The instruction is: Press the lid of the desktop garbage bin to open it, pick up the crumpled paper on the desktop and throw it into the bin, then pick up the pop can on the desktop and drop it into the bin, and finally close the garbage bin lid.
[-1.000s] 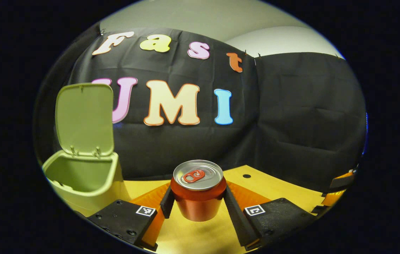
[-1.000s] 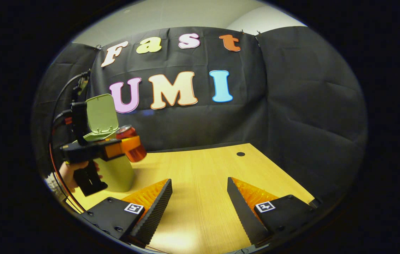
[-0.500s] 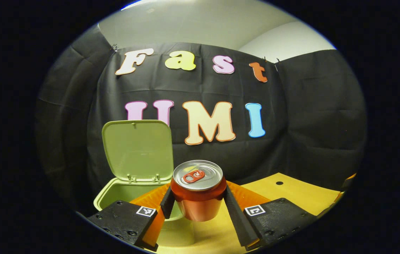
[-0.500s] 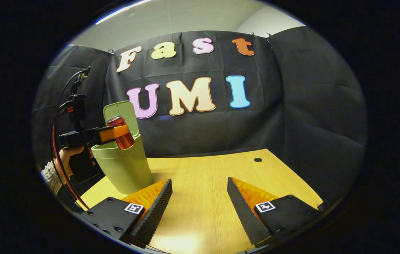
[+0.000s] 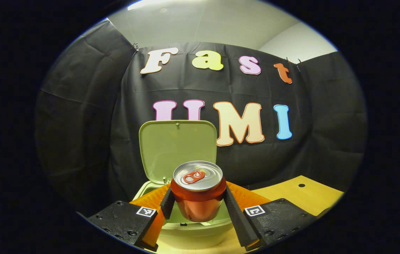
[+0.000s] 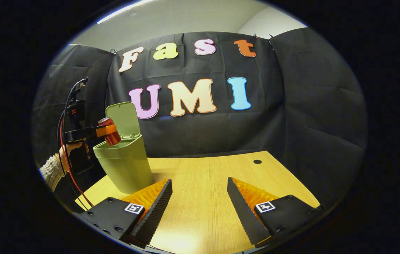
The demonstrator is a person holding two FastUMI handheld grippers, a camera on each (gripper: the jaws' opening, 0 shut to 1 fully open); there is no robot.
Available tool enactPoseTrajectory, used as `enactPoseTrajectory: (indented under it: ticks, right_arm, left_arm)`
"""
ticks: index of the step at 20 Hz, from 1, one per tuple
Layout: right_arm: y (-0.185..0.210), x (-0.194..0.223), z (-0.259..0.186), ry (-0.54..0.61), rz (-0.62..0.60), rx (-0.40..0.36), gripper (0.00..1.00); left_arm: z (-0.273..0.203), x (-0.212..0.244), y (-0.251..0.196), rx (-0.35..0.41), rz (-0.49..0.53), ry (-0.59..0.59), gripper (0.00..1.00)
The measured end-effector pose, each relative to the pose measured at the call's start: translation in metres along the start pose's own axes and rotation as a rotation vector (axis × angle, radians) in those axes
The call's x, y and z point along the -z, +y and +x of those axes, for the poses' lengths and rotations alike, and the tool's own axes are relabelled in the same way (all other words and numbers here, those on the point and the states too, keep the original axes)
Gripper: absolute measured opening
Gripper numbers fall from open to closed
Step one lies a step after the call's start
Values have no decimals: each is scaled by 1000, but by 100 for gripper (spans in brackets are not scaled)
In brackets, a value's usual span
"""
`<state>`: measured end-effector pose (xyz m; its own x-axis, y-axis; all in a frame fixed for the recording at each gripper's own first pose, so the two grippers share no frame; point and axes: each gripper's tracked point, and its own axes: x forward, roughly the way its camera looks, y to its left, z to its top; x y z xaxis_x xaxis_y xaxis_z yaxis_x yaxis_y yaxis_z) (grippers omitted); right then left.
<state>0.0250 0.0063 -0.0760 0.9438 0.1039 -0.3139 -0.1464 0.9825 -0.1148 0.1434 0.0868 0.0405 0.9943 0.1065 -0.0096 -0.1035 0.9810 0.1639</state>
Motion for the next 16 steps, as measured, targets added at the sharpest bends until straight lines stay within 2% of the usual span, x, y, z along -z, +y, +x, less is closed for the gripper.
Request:
enactPoseTrajectory:
  ticks: [6, 11, 16]
  right_arm:
    - [-5, 2, 3, 8, 9, 26, 98]
    - [-10, 6, 2, 17, 19, 53, 98]
    - [-11, 8, 7, 27, 22, 64, 98]
  left_arm:
    - [19, 25, 20, -22, -3, 49, 76]
    - [29, 34, 17, -8, -14, 64, 76]
    - [34, 27, 10, 13, 15, 41, 84]
